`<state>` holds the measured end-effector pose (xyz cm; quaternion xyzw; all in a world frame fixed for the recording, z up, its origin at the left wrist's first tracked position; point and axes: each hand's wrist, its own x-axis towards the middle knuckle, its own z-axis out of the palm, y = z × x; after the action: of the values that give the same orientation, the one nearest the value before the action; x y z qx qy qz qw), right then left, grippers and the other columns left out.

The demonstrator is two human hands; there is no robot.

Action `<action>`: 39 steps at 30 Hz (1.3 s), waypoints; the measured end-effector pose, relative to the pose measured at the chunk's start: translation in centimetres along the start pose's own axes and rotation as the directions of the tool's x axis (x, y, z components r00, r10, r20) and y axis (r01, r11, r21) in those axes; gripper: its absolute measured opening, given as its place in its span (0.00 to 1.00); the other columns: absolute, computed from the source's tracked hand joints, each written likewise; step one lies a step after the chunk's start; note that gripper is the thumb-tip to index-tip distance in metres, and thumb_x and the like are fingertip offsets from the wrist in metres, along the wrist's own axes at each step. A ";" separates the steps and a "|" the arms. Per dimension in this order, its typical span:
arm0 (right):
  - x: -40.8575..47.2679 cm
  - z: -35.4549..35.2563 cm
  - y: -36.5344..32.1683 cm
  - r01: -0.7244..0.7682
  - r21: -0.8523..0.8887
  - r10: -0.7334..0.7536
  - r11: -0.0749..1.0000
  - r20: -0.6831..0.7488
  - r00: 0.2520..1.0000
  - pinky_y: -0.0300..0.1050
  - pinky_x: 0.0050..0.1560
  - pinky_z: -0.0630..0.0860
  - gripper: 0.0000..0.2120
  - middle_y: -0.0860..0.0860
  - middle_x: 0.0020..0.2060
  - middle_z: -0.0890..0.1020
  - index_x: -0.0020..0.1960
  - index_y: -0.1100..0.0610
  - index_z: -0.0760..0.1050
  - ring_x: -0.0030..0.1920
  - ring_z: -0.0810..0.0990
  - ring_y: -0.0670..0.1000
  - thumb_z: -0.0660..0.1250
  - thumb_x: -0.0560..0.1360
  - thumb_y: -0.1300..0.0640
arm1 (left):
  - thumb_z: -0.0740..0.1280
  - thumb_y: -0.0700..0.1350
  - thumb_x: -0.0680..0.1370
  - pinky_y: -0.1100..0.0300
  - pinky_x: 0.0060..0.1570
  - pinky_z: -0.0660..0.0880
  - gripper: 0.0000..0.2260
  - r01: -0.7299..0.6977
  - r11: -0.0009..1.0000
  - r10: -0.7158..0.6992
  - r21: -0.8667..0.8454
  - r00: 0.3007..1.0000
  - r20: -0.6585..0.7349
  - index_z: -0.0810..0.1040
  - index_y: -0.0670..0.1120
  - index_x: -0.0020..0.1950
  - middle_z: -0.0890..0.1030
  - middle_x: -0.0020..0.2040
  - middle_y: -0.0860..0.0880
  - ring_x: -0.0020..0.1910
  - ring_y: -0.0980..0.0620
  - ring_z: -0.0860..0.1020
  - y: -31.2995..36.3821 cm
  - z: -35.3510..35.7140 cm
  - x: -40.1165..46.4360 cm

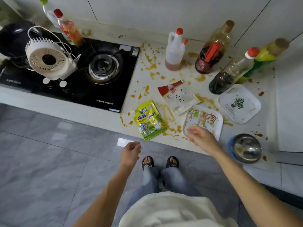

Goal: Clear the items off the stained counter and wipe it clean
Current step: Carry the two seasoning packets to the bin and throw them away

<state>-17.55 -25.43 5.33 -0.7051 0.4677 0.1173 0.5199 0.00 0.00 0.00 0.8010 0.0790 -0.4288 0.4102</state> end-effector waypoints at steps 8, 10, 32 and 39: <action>12.9 -4.6 -9.2 0.092 -0.249 -0.158 0.964 -0.259 0.953 0.53 0.67 0.75 0.25 0.51 0.68 0.76 0.71 0.52 0.73 0.67 0.77 0.54 0.70 0.76 0.47 | 0.71 0.51 0.81 0.42 0.64 0.80 0.20 0.003 0.990 -0.037 -0.138 0.968 -0.248 0.76 0.45 0.70 0.84 0.62 0.45 0.57 0.43 0.83 4.6 2.5 3.7; 15.8 -4.8 -10.0 0.029 -0.368 -0.140 0.929 -0.278 0.950 0.56 0.67 0.74 0.30 0.53 0.70 0.73 0.73 0.52 0.69 0.69 0.74 0.57 0.70 0.74 0.43 | 0.73 0.54 0.79 0.47 0.62 0.80 0.23 0.018 0.989 -0.063 -0.147 0.948 -0.312 0.75 0.45 0.70 0.84 0.60 0.46 0.57 0.43 0.82 4.9 3.5 4.5; 15.9 -4.5 -9.4 0.033 -0.310 -0.114 0.950 -0.248 0.962 0.50 0.49 0.81 0.17 0.53 0.45 0.86 0.48 0.56 0.82 0.50 0.83 0.59 0.75 0.70 0.43 | 0.70 0.38 0.77 0.51 0.50 0.84 0.08 0.026 0.931 -0.084 -0.363 0.985 -0.147 0.82 0.52 0.49 0.88 0.45 0.51 0.46 0.47 0.87 8.3 6.3 4.7; 8.4 -4.4 -6.3 0.138 -0.176 -0.178 0.975 -0.237 0.955 0.48 0.46 0.81 0.06 0.42 0.37 0.84 0.42 0.47 0.82 0.44 0.84 0.51 0.74 0.72 0.45 | 0.69 0.44 0.82 0.51 0.48 0.85 0.03 -0.088 0.942 0.052 -0.325 0.992 -0.118 0.81 0.50 0.55 0.88 0.52 0.49 0.50 0.48 0.87 8.4 5.0 1.6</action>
<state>-9.53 -33.52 5.74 -0.7884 0.4609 0.0216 0.4069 1.88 -9.46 2.25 0.7454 0.1429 -0.3509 0.5485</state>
